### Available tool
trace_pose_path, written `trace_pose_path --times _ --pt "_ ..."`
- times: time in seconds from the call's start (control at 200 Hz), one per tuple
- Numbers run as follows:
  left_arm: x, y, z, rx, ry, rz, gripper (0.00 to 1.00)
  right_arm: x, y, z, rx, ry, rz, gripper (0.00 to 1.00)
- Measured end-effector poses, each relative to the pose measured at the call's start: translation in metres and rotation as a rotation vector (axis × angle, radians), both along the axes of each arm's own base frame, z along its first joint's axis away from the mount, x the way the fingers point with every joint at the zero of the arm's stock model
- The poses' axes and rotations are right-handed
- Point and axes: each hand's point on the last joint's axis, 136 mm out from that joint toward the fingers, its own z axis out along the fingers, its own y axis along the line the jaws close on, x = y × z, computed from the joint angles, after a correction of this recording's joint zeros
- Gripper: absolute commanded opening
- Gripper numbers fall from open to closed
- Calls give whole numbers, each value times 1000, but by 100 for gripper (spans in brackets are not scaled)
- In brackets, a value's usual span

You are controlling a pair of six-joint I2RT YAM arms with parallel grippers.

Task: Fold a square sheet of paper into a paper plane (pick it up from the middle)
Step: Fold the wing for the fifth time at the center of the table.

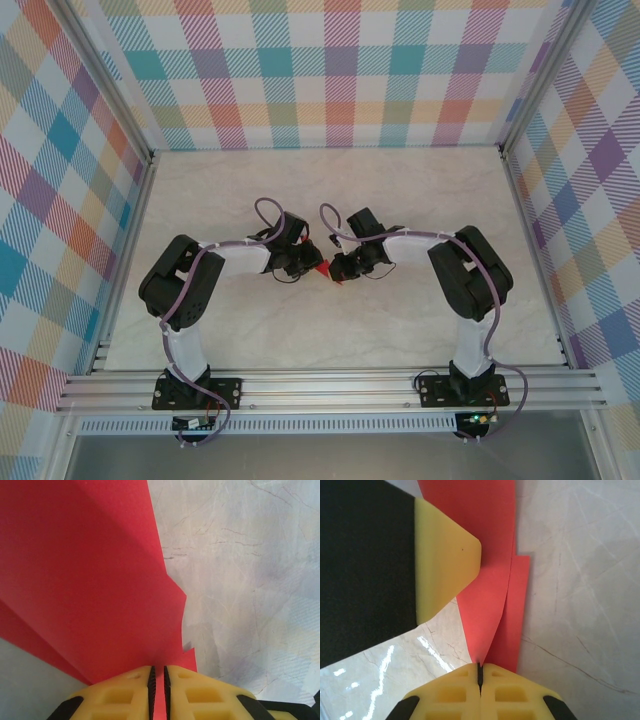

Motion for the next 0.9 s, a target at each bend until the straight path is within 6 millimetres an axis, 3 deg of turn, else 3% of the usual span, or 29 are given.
trace_pose_path --times 0.365,0.615,0.905 --pt "-4 6 20 -7 -62 -10 26 11 -2 10 166 157 -86 0" --pt "-11 2 15 -56 -77 -34 25 10 -4 4 188 241 -125 0" --pt "-6 -8 26 -117 -123 -57 22 9 -3 -1 194 302 -138 0"
